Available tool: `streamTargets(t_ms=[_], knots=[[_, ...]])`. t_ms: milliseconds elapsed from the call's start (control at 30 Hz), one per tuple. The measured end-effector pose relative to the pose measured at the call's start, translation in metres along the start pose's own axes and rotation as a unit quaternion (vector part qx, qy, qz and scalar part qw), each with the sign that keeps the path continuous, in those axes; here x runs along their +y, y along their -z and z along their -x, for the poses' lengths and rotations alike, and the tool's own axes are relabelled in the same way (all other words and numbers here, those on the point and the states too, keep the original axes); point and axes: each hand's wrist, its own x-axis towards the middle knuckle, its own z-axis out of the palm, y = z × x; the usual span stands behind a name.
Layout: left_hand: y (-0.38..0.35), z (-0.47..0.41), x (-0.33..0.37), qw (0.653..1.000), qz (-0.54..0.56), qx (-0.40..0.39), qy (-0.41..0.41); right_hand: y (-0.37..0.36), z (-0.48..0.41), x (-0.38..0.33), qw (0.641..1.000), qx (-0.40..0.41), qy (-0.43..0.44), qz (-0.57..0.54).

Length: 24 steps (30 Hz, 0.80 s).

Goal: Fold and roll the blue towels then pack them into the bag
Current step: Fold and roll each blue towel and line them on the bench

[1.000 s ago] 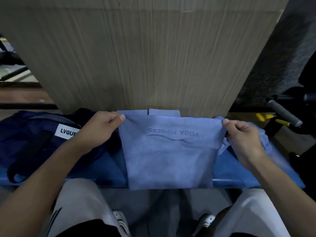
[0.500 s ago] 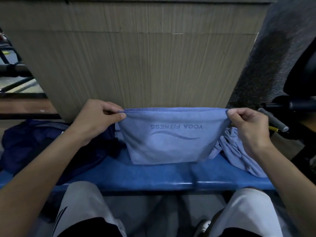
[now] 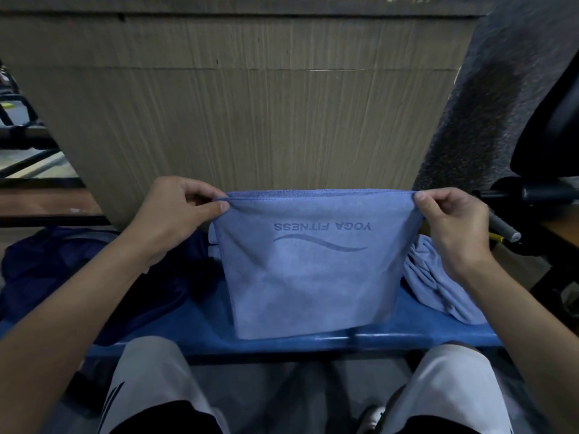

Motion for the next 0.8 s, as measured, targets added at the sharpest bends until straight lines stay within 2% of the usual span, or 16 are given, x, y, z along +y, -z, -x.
streamTargets(t_ms=[233, 300, 400, 533, 667, 800], knots=[[0.005, -0.002, 0.0, 0.998, 0.049, -0.037, 0.029, 0.0, -0.003, 0.001, 0.999, 0.026, 0.012, 0.019], [0.003, -0.002, 0.0, 0.998, 0.055, -0.035, 0.024, -0.001, -0.005, 0.002, 1.0, 0.006, 0.003, 0.016], [-0.001, -0.003, 0.0, 0.998, 0.056, -0.006, 0.015, -0.002, -0.005, 0.002, 0.997, -0.041, -0.004, 0.069], [-0.003, -0.01, -0.007, 1.0, -0.025, 0.005, -0.004, -0.005, -0.005, 0.001, 0.993, -0.048, -0.008, 0.108], [-0.004, -0.012, -0.012, 0.982, -0.18, -0.001, -0.06, -0.005, -0.008, 0.003, 0.982, -0.078, 0.004, 0.174], [-0.004, -0.014, -0.015, 0.975, -0.209, -0.013, -0.072, -0.005, -0.008, 0.002, 0.972, -0.089, 0.03, 0.214]])
